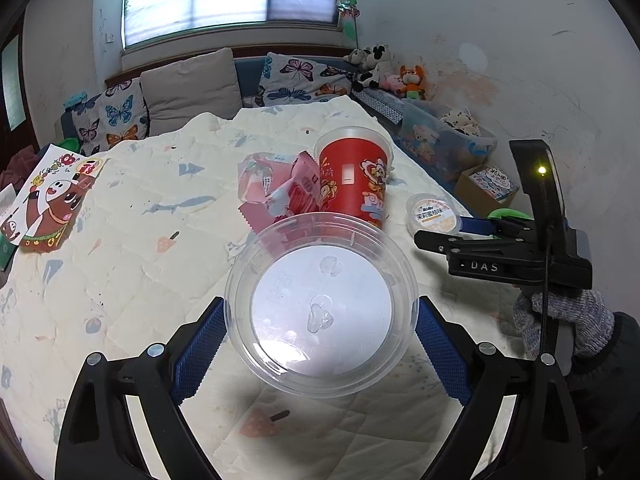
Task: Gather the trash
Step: 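Lift the clear lid with the left gripper while the right gripper grasps the jelly cup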
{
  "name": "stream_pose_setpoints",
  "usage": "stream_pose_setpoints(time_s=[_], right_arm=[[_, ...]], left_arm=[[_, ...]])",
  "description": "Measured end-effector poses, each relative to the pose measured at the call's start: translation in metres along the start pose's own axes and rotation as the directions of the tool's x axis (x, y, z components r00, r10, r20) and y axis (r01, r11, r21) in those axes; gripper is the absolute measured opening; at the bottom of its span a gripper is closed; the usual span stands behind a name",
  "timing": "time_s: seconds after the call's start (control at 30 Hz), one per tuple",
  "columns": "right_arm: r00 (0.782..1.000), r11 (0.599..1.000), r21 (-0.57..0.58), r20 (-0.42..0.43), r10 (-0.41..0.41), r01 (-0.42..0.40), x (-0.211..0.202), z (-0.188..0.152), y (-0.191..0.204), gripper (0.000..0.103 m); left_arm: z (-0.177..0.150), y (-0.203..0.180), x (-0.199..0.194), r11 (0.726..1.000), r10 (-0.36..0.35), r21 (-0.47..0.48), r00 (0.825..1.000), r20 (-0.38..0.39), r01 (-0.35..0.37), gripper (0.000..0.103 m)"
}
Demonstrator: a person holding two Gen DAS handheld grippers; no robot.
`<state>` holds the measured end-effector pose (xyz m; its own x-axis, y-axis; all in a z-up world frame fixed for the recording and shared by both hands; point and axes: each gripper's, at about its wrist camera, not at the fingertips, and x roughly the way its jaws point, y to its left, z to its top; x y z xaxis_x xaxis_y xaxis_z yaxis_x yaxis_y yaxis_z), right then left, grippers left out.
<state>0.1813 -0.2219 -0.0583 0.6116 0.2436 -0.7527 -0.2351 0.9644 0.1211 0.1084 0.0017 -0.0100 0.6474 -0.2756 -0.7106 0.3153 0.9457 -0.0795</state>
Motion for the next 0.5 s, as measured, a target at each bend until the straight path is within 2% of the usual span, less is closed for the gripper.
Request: stream_pose_setpoints(time_s=[0.33, 0.5], right_arm=[[1.0, 1.0, 0.008, -0.006, -0.019, 0.019, 0.0066, 0.0018, -0.0033, 0.062], [1.0, 1.0, 0.005, 0.001, -0.024, 0.024, 0.0077, 0.0013, -0.0029, 0.061]], left_arm=[[0.0014, 0.002, 0.0039, 1.0, -0.002, -0.007, 1.0, -0.007, 0.002, 0.089], [0.0007, 0.0015, 0.0058, 1.0, -0.004, -0.008, 1.0, -0.009, 0.004, 0.089]])
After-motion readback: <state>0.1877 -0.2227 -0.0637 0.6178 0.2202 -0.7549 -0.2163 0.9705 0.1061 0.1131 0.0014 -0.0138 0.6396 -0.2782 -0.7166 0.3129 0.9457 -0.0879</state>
